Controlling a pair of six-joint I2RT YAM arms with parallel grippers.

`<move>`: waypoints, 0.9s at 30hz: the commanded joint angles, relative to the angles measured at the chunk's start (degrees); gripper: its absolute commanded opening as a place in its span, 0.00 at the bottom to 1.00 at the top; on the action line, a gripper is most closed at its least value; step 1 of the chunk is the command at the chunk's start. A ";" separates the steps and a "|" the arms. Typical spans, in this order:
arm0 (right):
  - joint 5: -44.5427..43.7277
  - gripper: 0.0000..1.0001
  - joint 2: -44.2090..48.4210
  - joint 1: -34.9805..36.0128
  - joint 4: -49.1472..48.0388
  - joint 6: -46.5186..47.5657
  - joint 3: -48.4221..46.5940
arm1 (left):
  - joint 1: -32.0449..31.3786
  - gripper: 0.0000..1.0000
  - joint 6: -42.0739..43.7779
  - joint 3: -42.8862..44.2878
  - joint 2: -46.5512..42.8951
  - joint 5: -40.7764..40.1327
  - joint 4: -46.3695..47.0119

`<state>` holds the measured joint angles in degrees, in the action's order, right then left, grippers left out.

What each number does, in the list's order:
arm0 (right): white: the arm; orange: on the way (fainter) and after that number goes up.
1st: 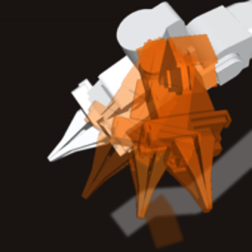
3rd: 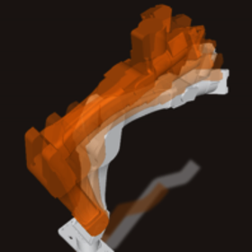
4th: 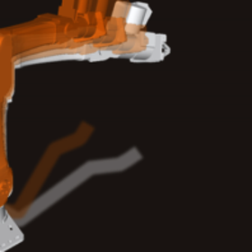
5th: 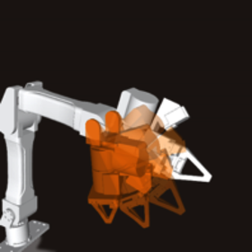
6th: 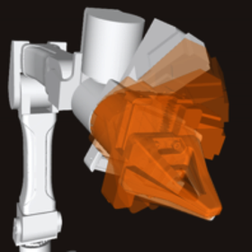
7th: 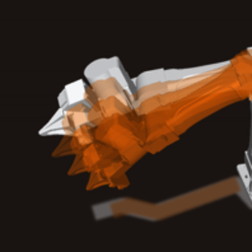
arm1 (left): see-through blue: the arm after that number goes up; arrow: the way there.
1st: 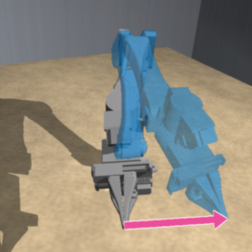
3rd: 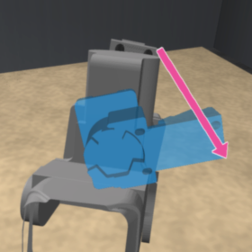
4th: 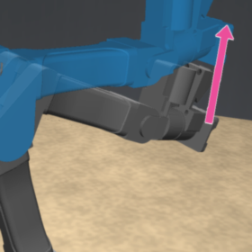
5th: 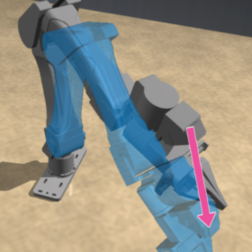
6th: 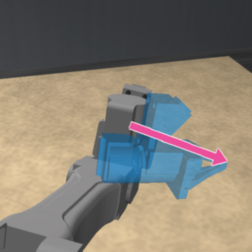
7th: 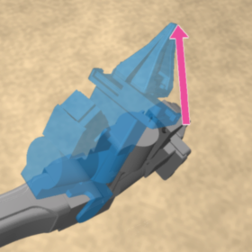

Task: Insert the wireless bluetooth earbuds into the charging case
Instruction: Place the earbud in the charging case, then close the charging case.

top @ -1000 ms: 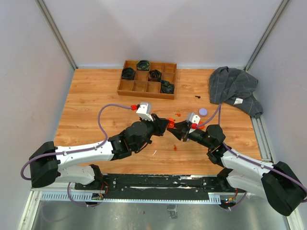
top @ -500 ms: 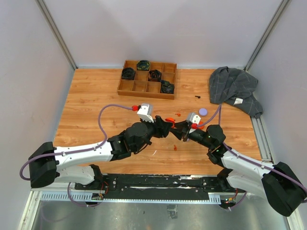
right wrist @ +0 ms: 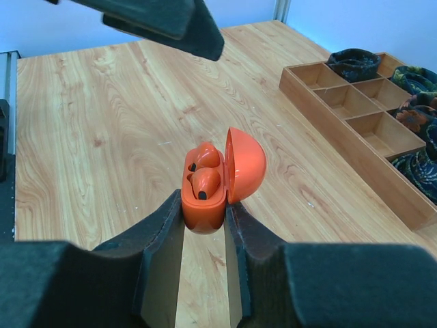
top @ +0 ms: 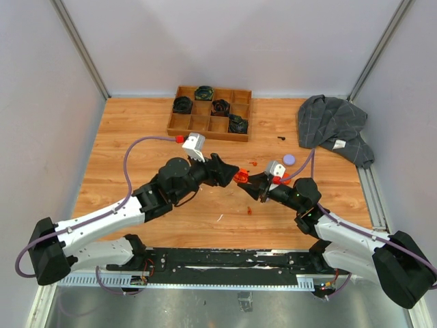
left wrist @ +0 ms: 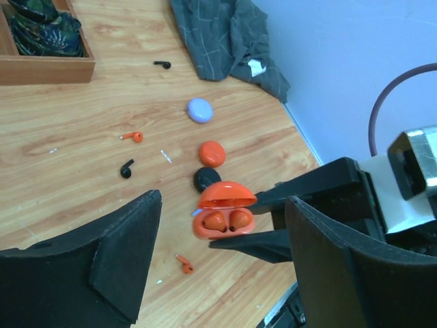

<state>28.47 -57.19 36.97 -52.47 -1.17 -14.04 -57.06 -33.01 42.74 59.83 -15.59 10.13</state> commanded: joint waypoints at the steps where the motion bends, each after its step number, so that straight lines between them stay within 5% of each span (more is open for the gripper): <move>1: 2.67 0.06 0.16 -0.23 -2.20 0.26 -0.27 | 5.40 0.79 1.01 2.17 0.15 17.26 -2.56; 11: 6.29 0.06 -0.18 -0.23 -2.25 -0.54 -1.04 | 15.37 0.81 -3.29 1.49 6.50 41.39 4.45; 27: 8.34 0.07 -0.58 -0.26 -1.62 -0.94 -1.67 | 15.84 0.77 -5.10 0.68 13.46 54.75 14.01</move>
<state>35.55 -57.45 36.97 -52.47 -1.28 -14.09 -41.69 -37.65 43.09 73.65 34.02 18.44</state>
